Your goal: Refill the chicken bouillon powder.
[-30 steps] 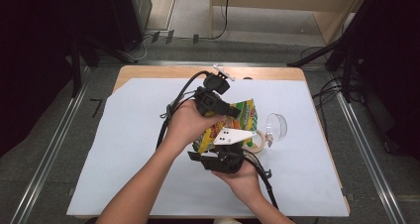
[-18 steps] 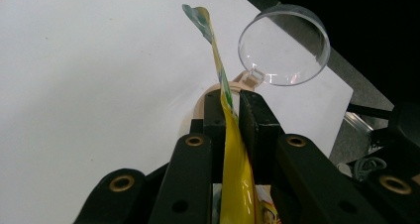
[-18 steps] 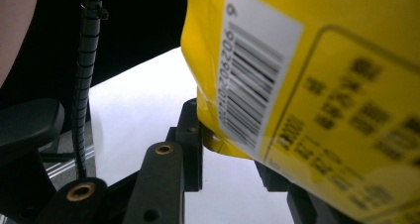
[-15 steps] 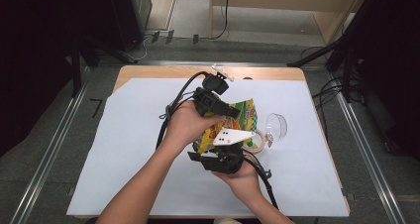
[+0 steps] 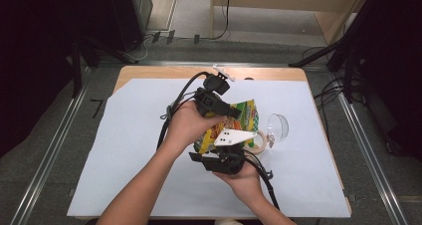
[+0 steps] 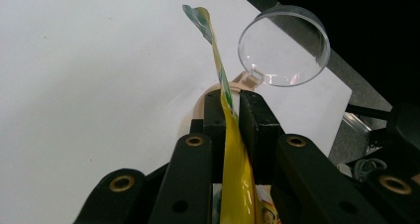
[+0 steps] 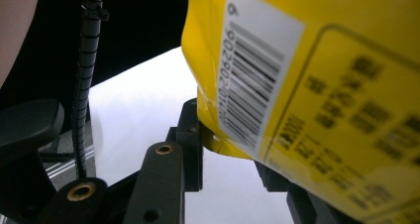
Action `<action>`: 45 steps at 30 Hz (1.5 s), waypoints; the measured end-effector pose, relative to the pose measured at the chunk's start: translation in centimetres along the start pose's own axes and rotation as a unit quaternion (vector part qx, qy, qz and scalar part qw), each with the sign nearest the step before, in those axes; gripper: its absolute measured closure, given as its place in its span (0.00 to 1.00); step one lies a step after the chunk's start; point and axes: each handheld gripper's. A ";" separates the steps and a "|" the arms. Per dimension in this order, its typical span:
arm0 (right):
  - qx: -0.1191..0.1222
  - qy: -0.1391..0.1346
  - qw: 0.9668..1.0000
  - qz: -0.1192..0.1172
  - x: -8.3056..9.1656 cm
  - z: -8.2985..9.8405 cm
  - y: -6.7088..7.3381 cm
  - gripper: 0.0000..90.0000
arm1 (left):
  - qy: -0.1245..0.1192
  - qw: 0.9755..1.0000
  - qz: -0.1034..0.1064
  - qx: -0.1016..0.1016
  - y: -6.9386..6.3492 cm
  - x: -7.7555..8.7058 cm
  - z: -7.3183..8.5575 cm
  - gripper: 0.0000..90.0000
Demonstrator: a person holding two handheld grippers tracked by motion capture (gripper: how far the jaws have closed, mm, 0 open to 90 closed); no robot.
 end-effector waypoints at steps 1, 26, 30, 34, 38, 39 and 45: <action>0.000 0.000 1.000 0.000 0.0 0.0 0.0 0.77 | 0.000 1.000 0.000 0.000 0.0 0.0 0.0 0.92; 0.000 -0.001 1.000 0.002 0.1 -0.1 -0.1 0.77 | 0.000 1.000 0.001 0.005 0.1 -0.1 -0.1 0.92; 0.001 -0.001 1.000 0.003 0.1 -0.1 -0.1 0.77 | 0.000 1.000 0.002 0.005 0.1 -0.1 -0.1 0.92; 0.002 -0.001 1.000 0.004 0.1 -0.2 0.0 0.77 | -0.001 1.000 0.001 0.004 0.2 0.0 -0.2 0.92; 0.003 -0.003 1.000 0.004 0.1 -0.2 0.0 0.77 | -0.002 1.000 0.000 0.004 0.1 0.0 -0.2 0.92; 0.003 -0.002 1.000 0.004 0.1 -0.2 0.0 0.77 | -0.002 1.000 0.001 0.004 0.1 0.0 -0.2 0.92; 0.012 -0.005 1.000 0.007 0.5 -0.7 0.2 0.76 | -0.015 1.000 0.001 0.012 0.5 0.8 -0.5 0.93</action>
Point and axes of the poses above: each handheld gripper's, and its own axes: x roughly backward along the jaws, z roughly out of its underside, y roughly to its left, and after that the axes turned 15 degrees about -z, right-handed
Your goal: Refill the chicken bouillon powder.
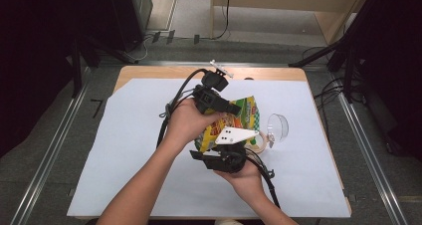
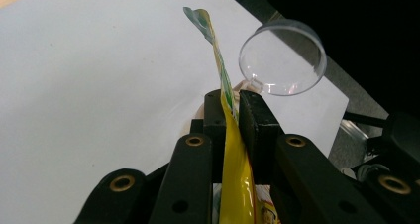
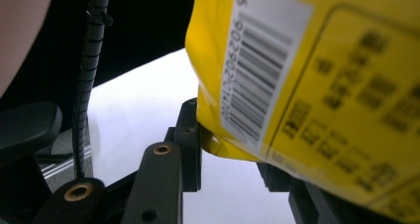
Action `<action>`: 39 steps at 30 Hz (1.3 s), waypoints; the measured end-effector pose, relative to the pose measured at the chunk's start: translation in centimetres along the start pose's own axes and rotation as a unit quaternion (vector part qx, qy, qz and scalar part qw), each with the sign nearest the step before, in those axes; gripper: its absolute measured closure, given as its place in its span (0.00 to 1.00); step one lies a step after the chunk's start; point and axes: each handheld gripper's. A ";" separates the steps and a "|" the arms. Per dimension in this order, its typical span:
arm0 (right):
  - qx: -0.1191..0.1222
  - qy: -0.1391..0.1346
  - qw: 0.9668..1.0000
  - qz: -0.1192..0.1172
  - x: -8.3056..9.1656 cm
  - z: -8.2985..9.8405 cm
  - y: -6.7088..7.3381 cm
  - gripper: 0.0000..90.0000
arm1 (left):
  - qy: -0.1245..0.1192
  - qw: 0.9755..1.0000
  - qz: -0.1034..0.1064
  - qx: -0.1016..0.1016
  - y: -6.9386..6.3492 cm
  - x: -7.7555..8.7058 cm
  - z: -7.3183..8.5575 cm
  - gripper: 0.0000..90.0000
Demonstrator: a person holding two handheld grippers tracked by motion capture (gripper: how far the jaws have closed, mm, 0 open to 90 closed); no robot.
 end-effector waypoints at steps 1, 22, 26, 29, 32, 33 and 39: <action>0.000 -0.002 1.000 -0.001 0.1 -0.1 0.1 0.76 | -0.001 1.000 -0.001 -0.001 -0.1 0.1 -0.1 0.93; -0.012 0.002 1.000 0.003 -0.5 0.4 0.3 0.79 | 0.027 0.999 -0.023 -0.013 -0.3 -0.9 -0.2 0.93; -0.009 0.003 1.000 0.007 -0.5 0.5 0.3 0.78 | 0.027 0.999 -0.018 -0.007 0.0 -1.1 -0.2 0.93; -0.009 0.005 1.000 0.010 -0.5 0.5 0.2 0.79 | 0.025 0.999 -0.019 -0.008 0.0 -1.1 -0.2 0.93; -0.015 0.004 1.000 0.010 -0.4 0.3 0.0 0.79 | 0.024 1.000 -0.016 -0.002 0.2 -1.1 -0.3 0.93; -0.014 0.005 1.000 0.010 -0.4 0.2 0.1 0.79 | 0.024 1.000 -0.015 0.000 0.3 -1.1 -0.3 0.93; -0.013 0.006 1.000 0.010 -0.4 0.2 0.0 0.78 | 0.029 1.000 -0.010 0.006 0.6 -1.4 -0.4 0.93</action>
Point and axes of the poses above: each handheld gripper's, and its own axes: x roughly backward along the jaws, z roughly out of its underside, y roughly to its left, and after that the axes turned 15 degrees about -z, right-handed
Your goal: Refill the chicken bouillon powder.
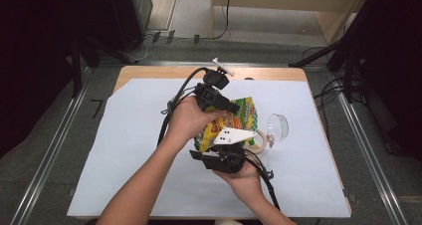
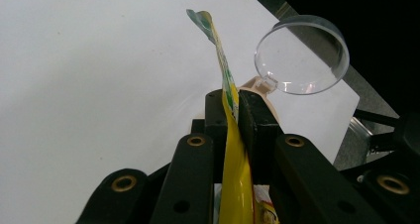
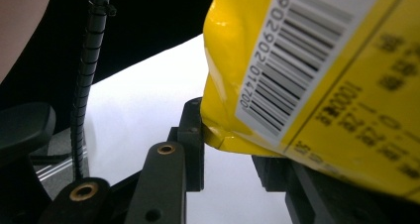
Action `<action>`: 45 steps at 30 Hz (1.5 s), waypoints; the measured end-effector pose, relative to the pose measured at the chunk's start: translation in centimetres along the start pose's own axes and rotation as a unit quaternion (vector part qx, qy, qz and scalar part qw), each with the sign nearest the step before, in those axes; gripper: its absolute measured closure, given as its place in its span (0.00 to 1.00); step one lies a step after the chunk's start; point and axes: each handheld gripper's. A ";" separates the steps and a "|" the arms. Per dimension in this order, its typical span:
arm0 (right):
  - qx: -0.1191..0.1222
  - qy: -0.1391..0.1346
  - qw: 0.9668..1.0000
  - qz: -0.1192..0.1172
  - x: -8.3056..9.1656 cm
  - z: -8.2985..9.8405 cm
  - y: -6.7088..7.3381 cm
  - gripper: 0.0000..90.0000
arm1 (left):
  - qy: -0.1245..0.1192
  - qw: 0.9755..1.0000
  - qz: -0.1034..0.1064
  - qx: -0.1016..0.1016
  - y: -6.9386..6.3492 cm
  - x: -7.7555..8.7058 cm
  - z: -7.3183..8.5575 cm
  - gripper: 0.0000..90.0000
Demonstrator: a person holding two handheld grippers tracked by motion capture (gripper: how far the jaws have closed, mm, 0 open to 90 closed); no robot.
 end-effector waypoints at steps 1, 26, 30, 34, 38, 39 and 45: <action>-0.001 0.001 1.000 0.001 0.0 0.0 0.0 0.78 | 0.000 1.000 0.000 0.000 0.0 0.0 0.0 0.93; 0.000 -0.005 1.000 0.000 -0.2 0.1 0.1 0.79 | -0.007 1.000 -0.015 -0.013 -0.7 0.6 0.2 0.93; -0.002 -0.003 1.000 -0.002 -0.2 0.1 0.1 0.79 | -0.005 1.000 -0.016 -0.013 -0.8 0.5 0.2 0.92; -0.005 -0.003 1.000 -0.001 -0.2 0.1 -0.1 0.79 | -0.008 1.000 -0.012 -0.017 -1.2 0.6 0.1 0.93; -0.007 -0.007 1.000 -0.003 -0.1 0.3 -0.3 0.79 | -0.006 1.000 -0.007 -0.023 -1.6 0.8 0.1 0.93; -0.007 -0.007 1.000 -0.002 -0.1 0.3 -0.3 0.79 | -0.006 1.000 -0.006 -0.022 -1.7 0.8 0.1 0.93; -0.006 -0.009 1.000 0.000 -0.1 0.3 -0.3 0.79 | -0.007 1.000 0.000 -0.024 -2.0 1.1 0.0 0.93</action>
Point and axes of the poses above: each handheld gripper's, and its own axes: x roughly backward along the jaws, z roughly out of its underside, y roughly to its left, and after that the axes turned 15 degrees about -z, right-handed
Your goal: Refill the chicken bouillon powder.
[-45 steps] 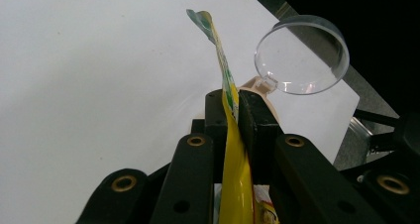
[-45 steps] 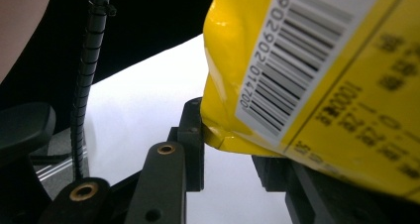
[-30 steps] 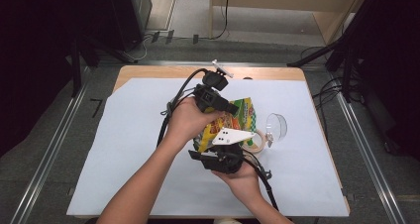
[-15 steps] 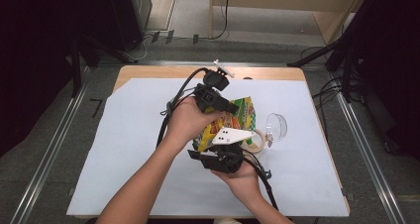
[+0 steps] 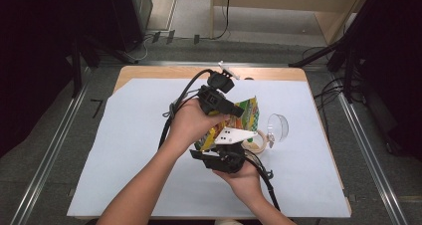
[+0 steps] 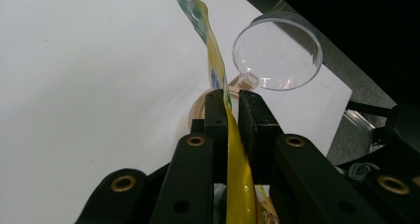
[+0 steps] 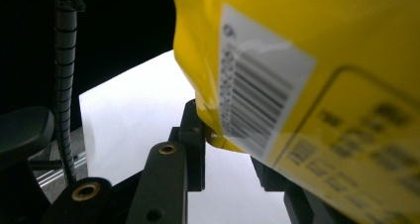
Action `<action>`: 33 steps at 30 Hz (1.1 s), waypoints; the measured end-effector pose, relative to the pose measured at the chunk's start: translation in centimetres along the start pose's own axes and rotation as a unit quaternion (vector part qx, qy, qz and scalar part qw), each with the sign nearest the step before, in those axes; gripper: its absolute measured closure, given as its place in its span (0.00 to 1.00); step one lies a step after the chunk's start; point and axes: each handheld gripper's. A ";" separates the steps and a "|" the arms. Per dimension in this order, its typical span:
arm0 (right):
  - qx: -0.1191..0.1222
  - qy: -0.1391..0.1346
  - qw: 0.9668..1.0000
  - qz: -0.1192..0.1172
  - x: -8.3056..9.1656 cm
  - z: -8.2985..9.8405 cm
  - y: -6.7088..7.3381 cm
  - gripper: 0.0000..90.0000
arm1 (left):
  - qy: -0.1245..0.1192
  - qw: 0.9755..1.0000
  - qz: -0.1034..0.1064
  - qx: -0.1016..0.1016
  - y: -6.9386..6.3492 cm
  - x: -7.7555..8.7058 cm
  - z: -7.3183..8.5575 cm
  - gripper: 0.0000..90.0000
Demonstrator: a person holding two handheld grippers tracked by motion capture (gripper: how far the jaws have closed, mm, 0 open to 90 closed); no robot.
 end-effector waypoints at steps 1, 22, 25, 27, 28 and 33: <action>0.001 0.000 1.000 -0.001 0.0 0.0 0.0 0.79 | -0.002 1.000 -0.001 0.001 -0.1 0.0 0.0 0.93; 0.002 0.003 1.000 0.000 0.0 0.0 0.0 0.79 | 0.003 1.000 0.006 0.005 0.2 -0.2 0.1 0.92; 0.004 0.004 1.000 0.000 0.0 0.0 0.0 0.79 | 0.003 1.000 0.006 0.004 0.3 -0.2 0.1 0.92; 0.003 0.004 1.000 0.000 -0.1 0.0 0.1 0.79 | 0.003 1.000 0.007 0.005 0.3 -0.2 0.1 0.92; 0.003 0.005 1.000 0.000 -0.1 0.0 0.0 0.79 | 0.003 1.000 0.007 0.006 0.2 -0.2 0.1 0.92; 0.004 0.003 1.000 0.001 0.0 0.0 0.0 0.79 | 0.003 1.000 0.007 0.005 0.2 -0.2 0.1 0.92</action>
Point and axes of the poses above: each handheld gripper's, and its own axes: x roughly backward along the jaws, z roughly out of its underside, y roughly to its left, and after that the axes turned 15 degrees about -z, right-handed
